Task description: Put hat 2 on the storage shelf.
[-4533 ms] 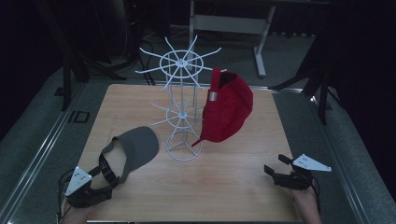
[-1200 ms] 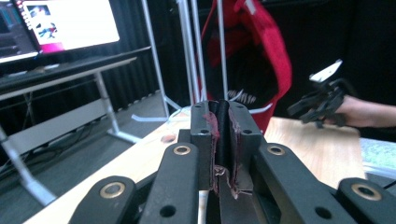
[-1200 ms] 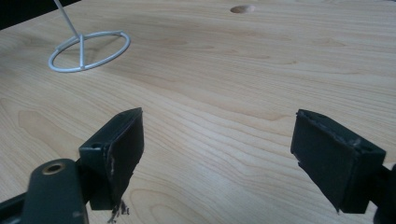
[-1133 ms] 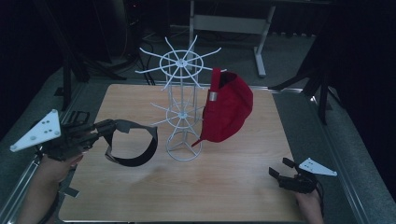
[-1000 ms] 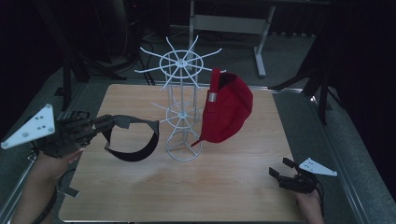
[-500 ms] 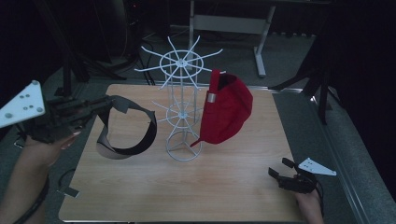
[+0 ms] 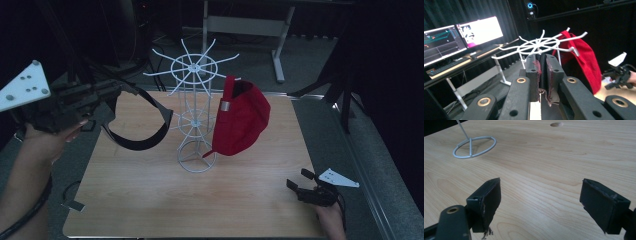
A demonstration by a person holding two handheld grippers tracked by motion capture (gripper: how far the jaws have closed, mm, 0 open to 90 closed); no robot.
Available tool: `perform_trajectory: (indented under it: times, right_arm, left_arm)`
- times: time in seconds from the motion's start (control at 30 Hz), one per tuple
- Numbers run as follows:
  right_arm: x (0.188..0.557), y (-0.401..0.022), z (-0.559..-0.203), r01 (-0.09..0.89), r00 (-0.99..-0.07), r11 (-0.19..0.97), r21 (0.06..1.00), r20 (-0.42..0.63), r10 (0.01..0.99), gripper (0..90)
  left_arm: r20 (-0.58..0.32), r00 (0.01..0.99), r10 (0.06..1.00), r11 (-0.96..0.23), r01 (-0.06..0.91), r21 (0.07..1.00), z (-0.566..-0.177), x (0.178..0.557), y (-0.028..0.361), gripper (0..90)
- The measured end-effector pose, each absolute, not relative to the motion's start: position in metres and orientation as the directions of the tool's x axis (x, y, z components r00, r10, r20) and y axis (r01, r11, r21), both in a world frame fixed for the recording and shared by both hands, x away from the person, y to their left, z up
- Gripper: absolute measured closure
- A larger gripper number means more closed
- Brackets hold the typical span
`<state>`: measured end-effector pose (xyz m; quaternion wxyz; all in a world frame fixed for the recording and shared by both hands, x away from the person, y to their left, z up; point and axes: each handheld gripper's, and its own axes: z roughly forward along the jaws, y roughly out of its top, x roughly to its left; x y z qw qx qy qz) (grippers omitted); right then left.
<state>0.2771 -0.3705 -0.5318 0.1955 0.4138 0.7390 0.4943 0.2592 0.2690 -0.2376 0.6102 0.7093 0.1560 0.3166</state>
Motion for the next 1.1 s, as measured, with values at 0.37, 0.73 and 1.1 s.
perform_trajectory:
  times: [0.37,0.73,1.1]
  right_arm:
    - [0.277,-0.37,-0.533,0.423,-0.581,0.17,0.89,0.122,0.804,17.1]
    - [0.277,-0.371,-0.534,0.424,-0.581,0.172,0.889,0.121,0.805,17.1]
    - [0.275,-0.373,-0.532,0.417,-0.582,0.169,0.893,0.119,0.805,17.1]
  left_arm:
    - [0.279,0.739,0.613,-0.216,-0.183,0.959,-0.224,0.273,0.255,83.2]
    - [0.291,0.713,0.638,-0.211,-0.201,0.957,-0.209,0.288,0.242,83.2]
    - [0.224,0.678,0.7,-0.186,-0.13,0.974,-0.223,0.314,0.238,83.2]
